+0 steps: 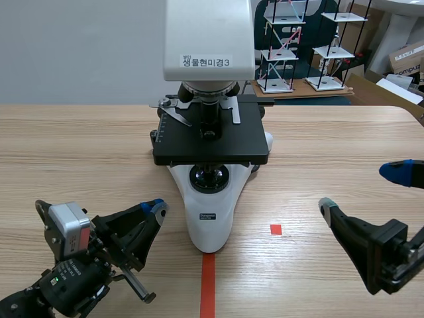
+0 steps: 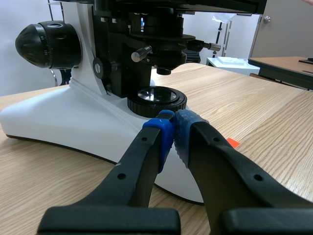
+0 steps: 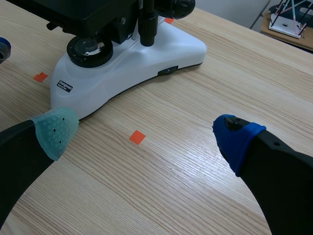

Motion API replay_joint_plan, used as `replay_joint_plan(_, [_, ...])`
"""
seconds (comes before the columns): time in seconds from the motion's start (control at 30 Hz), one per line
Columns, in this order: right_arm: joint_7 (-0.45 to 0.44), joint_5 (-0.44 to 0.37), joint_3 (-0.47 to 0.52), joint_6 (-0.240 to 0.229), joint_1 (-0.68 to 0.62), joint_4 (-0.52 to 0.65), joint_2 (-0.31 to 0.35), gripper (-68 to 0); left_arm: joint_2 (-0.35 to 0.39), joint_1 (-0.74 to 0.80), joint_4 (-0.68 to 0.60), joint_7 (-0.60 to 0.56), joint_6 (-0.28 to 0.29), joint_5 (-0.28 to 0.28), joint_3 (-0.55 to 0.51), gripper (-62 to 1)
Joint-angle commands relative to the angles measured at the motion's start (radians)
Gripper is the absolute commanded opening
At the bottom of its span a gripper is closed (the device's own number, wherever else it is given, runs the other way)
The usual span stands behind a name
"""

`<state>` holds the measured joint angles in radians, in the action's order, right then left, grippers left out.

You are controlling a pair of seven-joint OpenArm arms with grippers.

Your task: Return to the home posture

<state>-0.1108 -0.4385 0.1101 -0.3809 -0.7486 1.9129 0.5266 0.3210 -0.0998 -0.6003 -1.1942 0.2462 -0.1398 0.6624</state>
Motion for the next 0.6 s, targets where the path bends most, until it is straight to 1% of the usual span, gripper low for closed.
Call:
replay_joint_plan(0.0, [-0.018,-0.011,0.008,0.0,0.0,0.013,0.008,-7.1,-0.005,0.0,-0.019,-0.013,0.002,-0.007,-0.008,-59.2])
replay_joint_plan(0.17, [-0.018,-0.011,0.008,0.0,0.0,0.013,0.008,-7.1,-0.004,0.0,-0.019,-0.011,0.002,-0.006,-0.008,-59.2])
replay_joint_plan(0.33, [-0.018,-0.011,0.008,0.0,0.0,0.013,0.008,-7.1,-0.004,0.0,-0.019,0.018,0.002,-0.006,-0.008,-59.2])
replay_joint_plan(0.57, [-0.018,-0.011,0.008,0.0,0.0,0.013,0.008,-7.1,-0.004,0.0,-0.019,0.016,0.003,-0.006,-0.008,-59.2])
